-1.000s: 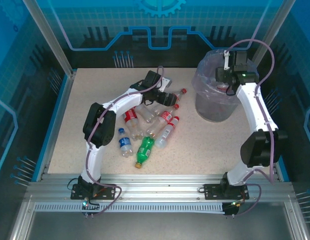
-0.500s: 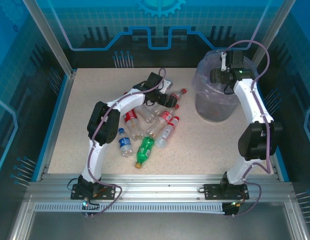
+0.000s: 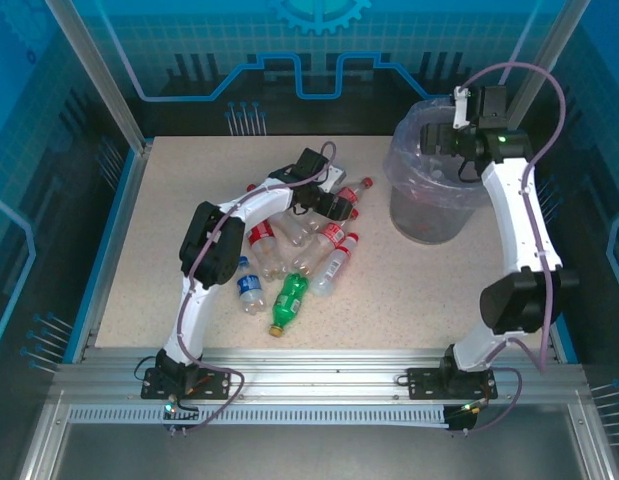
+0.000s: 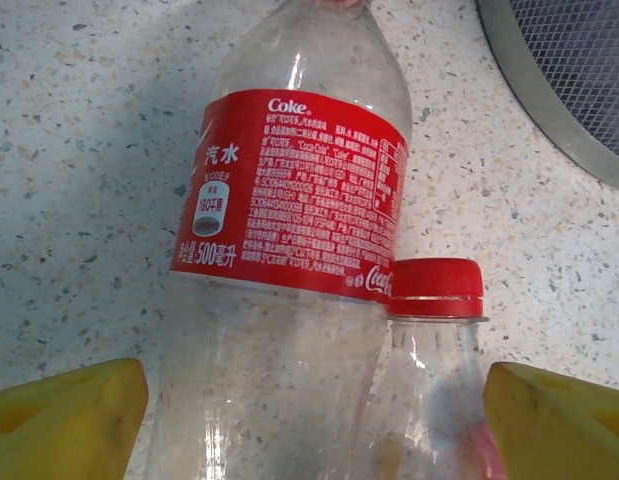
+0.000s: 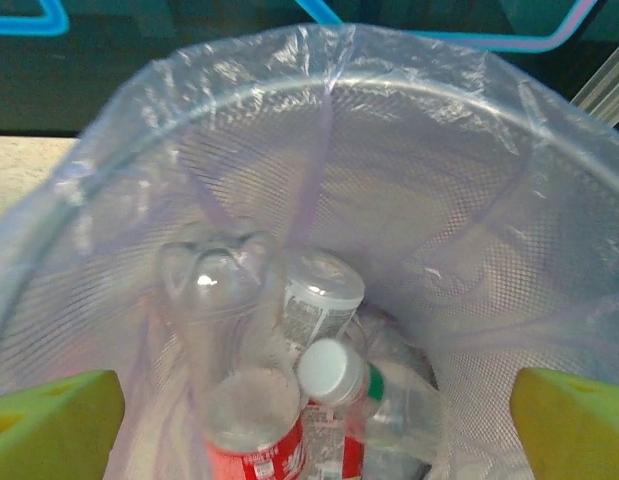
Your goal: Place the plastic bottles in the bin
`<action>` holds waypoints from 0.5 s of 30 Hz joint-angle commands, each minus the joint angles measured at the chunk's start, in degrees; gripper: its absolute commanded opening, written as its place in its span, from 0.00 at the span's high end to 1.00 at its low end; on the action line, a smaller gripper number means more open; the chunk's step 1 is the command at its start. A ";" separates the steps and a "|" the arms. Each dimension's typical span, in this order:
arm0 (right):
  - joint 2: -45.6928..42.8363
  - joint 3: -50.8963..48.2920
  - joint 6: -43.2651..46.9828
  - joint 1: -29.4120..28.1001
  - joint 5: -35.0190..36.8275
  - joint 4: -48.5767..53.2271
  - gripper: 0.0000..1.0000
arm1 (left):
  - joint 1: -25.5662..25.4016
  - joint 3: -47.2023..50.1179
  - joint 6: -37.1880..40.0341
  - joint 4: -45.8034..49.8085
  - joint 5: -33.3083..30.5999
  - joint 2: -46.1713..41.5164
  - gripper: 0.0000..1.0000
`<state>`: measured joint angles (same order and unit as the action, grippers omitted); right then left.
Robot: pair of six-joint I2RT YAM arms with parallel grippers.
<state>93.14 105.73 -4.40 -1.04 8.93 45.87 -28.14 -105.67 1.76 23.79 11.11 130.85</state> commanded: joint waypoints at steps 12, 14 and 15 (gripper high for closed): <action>-19.06 -13.77 -7.82 0.76 -6.88 1.11 0.00 | -1.05 -2.26 3.00 2.56 -2.33 3.69 0.29; -20.45 -15.75 -8.49 0.74 -7.08 1.06 0.00 | -1.17 -2.73 2.90 2.61 -2.32 3.97 0.32; -21.14 -16.69 -8.83 0.77 -7.17 0.99 0.00 | -1.28 -3.03 2.93 2.79 -2.41 4.14 0.33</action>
<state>73.78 91.15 -10.98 -1.04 3.14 46.09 -28.71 -106.69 3.53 24.80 9.56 133.91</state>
